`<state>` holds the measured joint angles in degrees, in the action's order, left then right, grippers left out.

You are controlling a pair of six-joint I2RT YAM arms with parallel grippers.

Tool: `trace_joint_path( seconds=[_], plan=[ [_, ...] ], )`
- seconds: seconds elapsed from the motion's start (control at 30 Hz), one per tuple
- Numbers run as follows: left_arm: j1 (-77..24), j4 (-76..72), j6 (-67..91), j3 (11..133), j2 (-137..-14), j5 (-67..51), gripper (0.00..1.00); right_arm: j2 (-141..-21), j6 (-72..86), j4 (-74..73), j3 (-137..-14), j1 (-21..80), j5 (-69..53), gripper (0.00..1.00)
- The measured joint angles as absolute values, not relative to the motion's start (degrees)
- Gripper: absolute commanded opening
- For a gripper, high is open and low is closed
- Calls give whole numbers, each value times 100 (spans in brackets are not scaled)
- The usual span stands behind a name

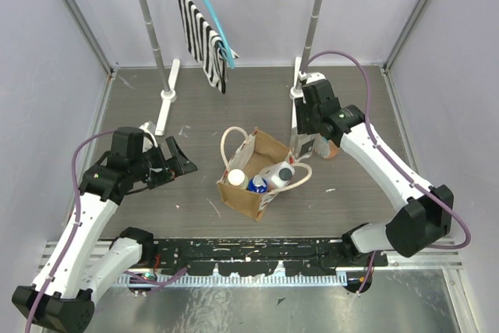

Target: Take the personal care products out of the canvas bag

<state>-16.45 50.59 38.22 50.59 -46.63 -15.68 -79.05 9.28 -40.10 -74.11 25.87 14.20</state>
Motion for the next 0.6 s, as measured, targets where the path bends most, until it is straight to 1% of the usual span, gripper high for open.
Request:
trace_joint_path(
  seconds=[0.03,0.1,0.13,0.2,0.27,0.37,0.43,0.5,0.6],
  plan=[
    [-1645,5063,3819,5059,-4657,-1559,99,-7861,934,-3997,-7345,2587,1420,45],
    [-1645,5076,3817,5065,-4641,-1546,99,-7782,941,-3986,-7249,2587,1422,62],
    [-1645,5083,3817,5076,-4630,-1546,99,-7749,952,-3986,-7223,2587,1426,69],
    [-1647,5096,3802,5118,-4615,-1542,99,-7662,985,-3824,-7214,2587,1446,75],
    [-1671,5140,3771,5238,-4617,-1490,100,-7483,1002,-3638,-7216,2587,1446,76],
    [-1782,5341,3704,5581,-4659,-1343,99,-7205,1037,-3570,-7290,2624,1411,69],
    [-1951,5487,3649,5961,-4753,-1210,98,-7054,1094,-3564,-7419,2696,1275,67],
    [-2239,5564,3614,6383,-4882,-1068,97,-6954,1166,-3583,-7679,2919,1103,65],
    [-2936,5647,3588,6993,-5199,-786,97,-6934,1319,-3618,-8031,3398,913,63]
  ],
)
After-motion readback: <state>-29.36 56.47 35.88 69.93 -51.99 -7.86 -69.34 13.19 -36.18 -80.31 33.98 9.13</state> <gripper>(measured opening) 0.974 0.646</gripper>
